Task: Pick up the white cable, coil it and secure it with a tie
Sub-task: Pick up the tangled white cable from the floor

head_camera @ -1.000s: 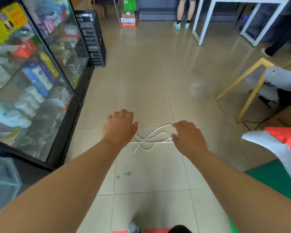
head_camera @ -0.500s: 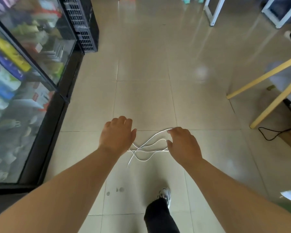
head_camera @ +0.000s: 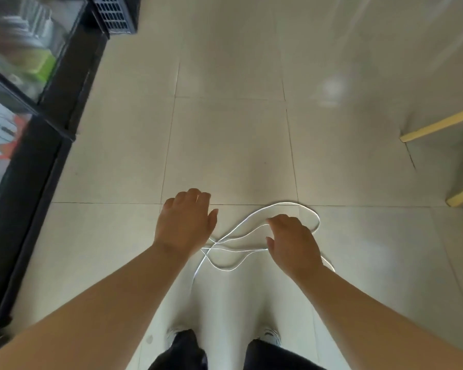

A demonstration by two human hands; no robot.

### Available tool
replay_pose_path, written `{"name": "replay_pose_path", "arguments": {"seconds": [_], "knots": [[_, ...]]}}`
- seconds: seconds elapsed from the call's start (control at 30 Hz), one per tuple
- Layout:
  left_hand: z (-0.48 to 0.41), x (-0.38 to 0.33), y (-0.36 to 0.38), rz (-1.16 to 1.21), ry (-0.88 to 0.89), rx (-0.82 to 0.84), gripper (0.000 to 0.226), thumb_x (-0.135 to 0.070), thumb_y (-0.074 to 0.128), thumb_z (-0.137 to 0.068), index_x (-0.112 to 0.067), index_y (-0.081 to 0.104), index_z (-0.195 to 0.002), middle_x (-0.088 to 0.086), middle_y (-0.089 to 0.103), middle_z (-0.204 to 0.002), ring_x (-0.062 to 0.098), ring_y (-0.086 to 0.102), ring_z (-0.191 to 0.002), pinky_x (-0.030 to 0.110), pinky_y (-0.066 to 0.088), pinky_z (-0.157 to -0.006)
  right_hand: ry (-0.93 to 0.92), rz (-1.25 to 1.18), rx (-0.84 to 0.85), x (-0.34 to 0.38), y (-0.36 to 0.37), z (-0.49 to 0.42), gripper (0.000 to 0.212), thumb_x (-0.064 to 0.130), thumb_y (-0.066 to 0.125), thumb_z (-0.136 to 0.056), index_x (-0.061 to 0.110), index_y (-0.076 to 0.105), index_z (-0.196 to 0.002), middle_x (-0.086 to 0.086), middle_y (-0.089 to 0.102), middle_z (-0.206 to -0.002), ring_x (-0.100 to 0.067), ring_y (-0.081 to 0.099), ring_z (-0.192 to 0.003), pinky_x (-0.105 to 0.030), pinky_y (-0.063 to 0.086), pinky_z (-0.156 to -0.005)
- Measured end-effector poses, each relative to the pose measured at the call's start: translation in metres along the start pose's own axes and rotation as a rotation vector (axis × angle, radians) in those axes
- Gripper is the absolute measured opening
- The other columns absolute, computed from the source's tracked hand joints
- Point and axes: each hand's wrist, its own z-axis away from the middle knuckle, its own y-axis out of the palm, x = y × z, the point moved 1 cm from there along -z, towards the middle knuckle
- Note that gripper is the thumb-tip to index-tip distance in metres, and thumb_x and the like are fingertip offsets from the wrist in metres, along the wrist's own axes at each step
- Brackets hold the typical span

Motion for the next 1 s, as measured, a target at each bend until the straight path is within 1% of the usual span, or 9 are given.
{"name": "replay_pose_path", "arguments": {"seconds": [0.2, 0.4, 0.53, 0.63, 0.7, 0.73, 0.83, 0.93, 1.0], "knots": [[-0.053, 0.021, 0.111, 0.027, 0.013, -0.001, 0.043, -0.041, 0.036, -0.094, -0.018, 0.046, -0.129, 0.002, 0.053, -0.125, 0.024, 0.05, -0.111, 0.035, 0.036, -0.091, 0.017, 0.038, 0.087, -0.016, 0.132, -0.063, 0.033, 0.018, 0.045, -0.088, 0.019, 0.045, -0.122, 0.001, 0.05, -0.121, -0.022, 0.048, -0.107, -0.032, 0.041, -0.085], [-0.088, 0.035, 0.202, 0.074, 0.039, -0.023, 0.045, -0.04, 0.035, -0.094, -0.02, 0.042, -0.133, 0.0, 0.05, -0.13, 0.022, 0.047, -0.118, 0.034, 0.033, -0.096, 0.044, 0.104, 0.175, -0.036, 0.255, -0.112, 0.051, 0.007, 0.048, -0.082, 0.017, 0.036, -0.13, -0.001, 0.045, -0.128, -0.023, 0.044, -0.115, -0.033, 0.038, -0.088], [-0.103, 0.038, 0.242, 0.109, 0.05, -0.06, 0.044, -0.039, 0.038, -0.094, -0.019, 0.044, -0.133, 0.001, 0.05, -0.13, 0.023, 0.047, -0.117, 0.034, 0.032, -0.095, -0.012, 0.139, 0.206, -0.044, 0.318, -0.134, 0.068, 0.003, 0.043, -0.084, 0.014, 0.014, -0.145, -0.006, 0.026, -0.149, -0.024, 0.031, -0.132, -0.038, 0.034, -0.098], [-0.108, 0.042, 0.26, 0.124, 0.049, -0.065, 0.044, -0.038, 0.04, -0.093, -0.018, 0.046, -0.132, 0.002, 0.051, -0.129, 0.025, 0.049, -0.115, 0.035, 0.033, -0.094, -0.039, 0.199, 0.275, -0.048, 0.35, -0.143, 0.067, 0.006, 0.032, -0.093, 0.015, -0.007, -0.147, -0.006, 0.0, -0.158, -0.025, 0.011, -0.143, -0.043, 0.021, -0.111], [-0.106, 0.046, 0.267, 0.141, 0.048, -0.071, 0.042, -0.035, 0.045, -0.092, -0.015, 0.05, -0.128, 0.005, 0.055, -0.126, 0.028, 0.052, -0.111, 0.038, 0.036, -0.092, -0.042, 0.218, 0.295, -0.05, 0.36, -0.145, 0.068, 0.007, 0.029, -0.095, 0.02, -0.016, -0.145, -0.004, -0.01, -0.157, -0.027, 0.003, -0.145, -0.045, 0.014, -0.114], [-0.104, 0.047, 0.27, 0.146, 0.048, -0.071, 0.041, -0.034, 0.048, -0.091, -0.014, 0.052, -0.126, 0.006, 0.057, -0.124, 0.029, 0.053, -0.109, 0.04, 0.037, -0.09, -0.054, 0.218, 0.271, -0.049, 0.361, -0.147, 0.069, 0.007, 0.03, -0.095, 0.024, -0.017, -0.143, -0.003, -0.01, -0.157, -0.027, 0.003, -0.145, -0.045, 0.014, -0.114], [-0.099, 0.053, 0.275, 0.15, 0.035, -0.08, 0.039, -0.032, 0.053, -0.089, -0.011, 0.056, -0.121, 0.008, 0.06, -0.118, 0.031, 0.057, -0.105, 0.04, 0.04, -0.088, -0.102, 0.192, 0.07, -0.045, 0.36, -0.156, 0.073, 0.013, 0.049, -0.09, 0.032, 0.0, -0.141, -0.002, 0.007, -0.157, -0.024, 0.021, -0.142, -0.042, 0.027, -0.111], [-0.098, 0.057, 0.276, 0.155, 0.014, -0.098, 0.038, -0.031, 0.054, -0.088, -0.011, 0.057, -0.12, 0.008, 0.061, -0.117, 0.031, 0.057, -0.103, 0.04, 0.041, -0.087, -0.152, 0.239, 0.178, -0.047, 0.364, -0.171, 0.071, 0.009, 0.031, -0.095, 0.024, -0.021, -0.141, -0.001, -0.016, -0.156, -0.023, -0.001, -0.145, -0.043, 0.011, -0.116], [-0.098, 0.06, 0.275, 0.164, 0.004, -0.113, 0.037, -0.031, 0.055, -0.088, -0.011, 0.058, -0.12, 0.008, 0.062, -0.116, 0.031, 0.058, -0.103, 0.04, 0.041, -0.086, -0.166, 0.279, 0.183, -0.048, 0.364, -0.181, 0.07, 0.01, 0.029, -0.095, 0.019, -0.022, -0.142, 0.0, -0.018, -0.156, -0.022, -0.005, -0.145, -0.043, 0.007, -0.116]]}}
